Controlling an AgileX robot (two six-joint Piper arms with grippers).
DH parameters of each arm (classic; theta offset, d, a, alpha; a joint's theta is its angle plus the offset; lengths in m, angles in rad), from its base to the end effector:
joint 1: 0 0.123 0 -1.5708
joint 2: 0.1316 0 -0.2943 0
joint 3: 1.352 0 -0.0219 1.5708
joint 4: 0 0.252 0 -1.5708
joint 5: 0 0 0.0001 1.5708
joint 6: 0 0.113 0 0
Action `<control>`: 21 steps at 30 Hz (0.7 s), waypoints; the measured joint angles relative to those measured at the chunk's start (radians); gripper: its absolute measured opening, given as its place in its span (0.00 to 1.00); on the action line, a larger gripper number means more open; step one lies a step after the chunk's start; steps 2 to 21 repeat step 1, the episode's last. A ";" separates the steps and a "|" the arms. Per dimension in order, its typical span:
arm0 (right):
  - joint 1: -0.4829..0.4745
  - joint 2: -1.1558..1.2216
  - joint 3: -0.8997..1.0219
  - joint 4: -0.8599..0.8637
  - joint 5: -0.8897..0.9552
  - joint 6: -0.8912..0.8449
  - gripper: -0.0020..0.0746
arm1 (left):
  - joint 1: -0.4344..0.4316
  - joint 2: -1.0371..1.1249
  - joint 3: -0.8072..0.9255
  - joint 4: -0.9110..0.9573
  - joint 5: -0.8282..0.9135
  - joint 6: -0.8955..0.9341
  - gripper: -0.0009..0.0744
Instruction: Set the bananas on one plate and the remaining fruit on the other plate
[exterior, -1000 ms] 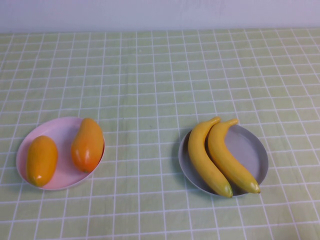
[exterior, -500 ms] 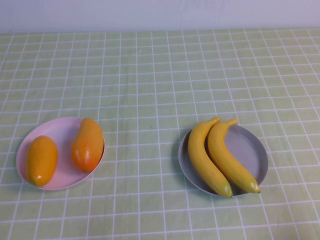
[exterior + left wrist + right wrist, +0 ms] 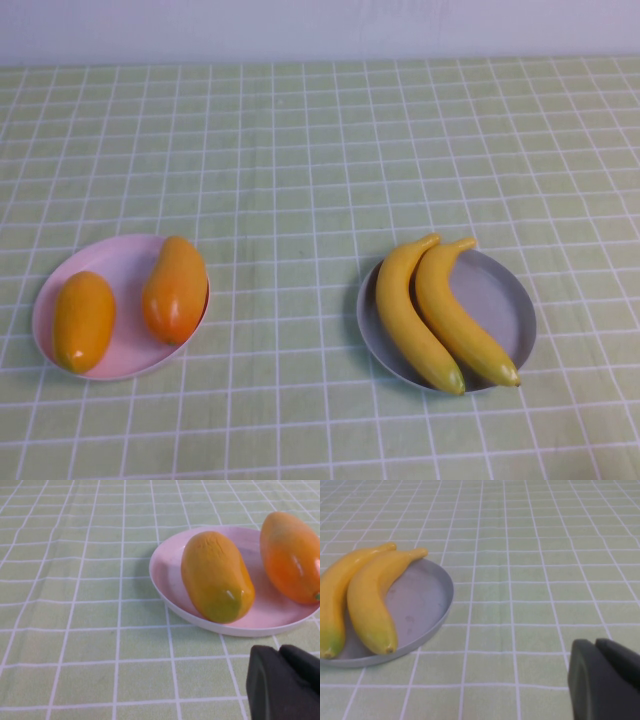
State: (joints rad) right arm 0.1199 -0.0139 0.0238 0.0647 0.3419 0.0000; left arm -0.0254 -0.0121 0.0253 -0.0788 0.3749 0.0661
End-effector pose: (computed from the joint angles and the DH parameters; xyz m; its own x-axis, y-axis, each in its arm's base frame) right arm 0.0656 0.0104 0.1693 -0.2671 0.0292 -0.9632 -0.1243 0.9901 0.0645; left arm 0.0653 -0.0049 0.1651 -0.2957 0.0003 -0.9553 0.0508 0.9986 -0.0154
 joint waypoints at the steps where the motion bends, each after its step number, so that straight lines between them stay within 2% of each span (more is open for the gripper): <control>1: 0.000 0.000 0.000 0.000 0.000 0.000 0.01 | 0.000 0.000 0.000 0.000 0.000 0.000 0.01; 21: 0.000 0.000 0.000 0.000 0.000 0.000 0.01 | 0.000 0.000 0.000 0.000 0.000 0.000 0.01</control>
